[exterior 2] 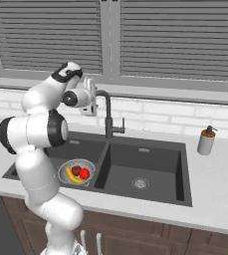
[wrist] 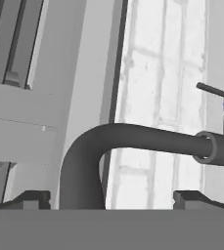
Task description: Put the colander in the sink, put the banana, apple, apple in the colander, and turn on the sink faucet and pour water over the colander.
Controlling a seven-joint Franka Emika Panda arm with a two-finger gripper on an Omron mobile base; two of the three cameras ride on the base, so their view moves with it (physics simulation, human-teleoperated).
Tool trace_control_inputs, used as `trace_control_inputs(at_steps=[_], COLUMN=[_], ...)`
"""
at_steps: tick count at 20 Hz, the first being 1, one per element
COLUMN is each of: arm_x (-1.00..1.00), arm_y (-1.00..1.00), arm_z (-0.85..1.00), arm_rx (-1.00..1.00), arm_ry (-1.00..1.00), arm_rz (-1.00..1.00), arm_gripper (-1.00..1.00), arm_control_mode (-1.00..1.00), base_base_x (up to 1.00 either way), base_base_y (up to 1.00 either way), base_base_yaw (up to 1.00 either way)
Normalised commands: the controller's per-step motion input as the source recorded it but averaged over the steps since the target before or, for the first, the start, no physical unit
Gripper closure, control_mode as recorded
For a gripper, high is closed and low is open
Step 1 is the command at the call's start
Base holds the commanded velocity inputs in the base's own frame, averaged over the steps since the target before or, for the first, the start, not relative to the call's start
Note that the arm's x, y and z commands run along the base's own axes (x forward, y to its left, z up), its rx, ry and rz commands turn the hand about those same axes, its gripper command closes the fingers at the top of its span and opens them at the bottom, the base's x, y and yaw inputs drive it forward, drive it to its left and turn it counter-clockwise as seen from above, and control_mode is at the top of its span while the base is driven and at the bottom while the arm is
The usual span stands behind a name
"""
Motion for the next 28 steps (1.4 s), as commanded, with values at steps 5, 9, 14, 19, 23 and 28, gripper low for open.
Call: trace_control_inputs(at_steps=[5,9,14,19,23,28], arm_x=[0.01,-0.33,-0.90,-1.00,-1.00,-1.00], arm_y=[0.12,-0.15,-0.43,-0.29,-0.60,-0.69], arm_z=[0.01,0.39,1.00,0.88,0.50,0.21], arm_rx=[0.00,0.14,0.20,0.12,0.18,0.25], arm_ry=[0.20,0.11,-0.02,-0.07,-0.02,0.13], arm_rz=[-0.18,-0.09,0.00,0.00,0.00,0.01], arm_gripper=[-1.00,-1.00,-1.00,-1.00,-1.00,-1.00], arm_control_mode=[-1.00,-1.00,-1.00,-1.00,-1.00,-1.00], base_base_x=[0.00,0.00,0.00,0.00,0.00,0.00], base_base_y=[0.00,0.00,0.00,0.00,0.00,0.00], base_base_yaw=[0.00,0.00,0.00,0.00,0.00,0.00])
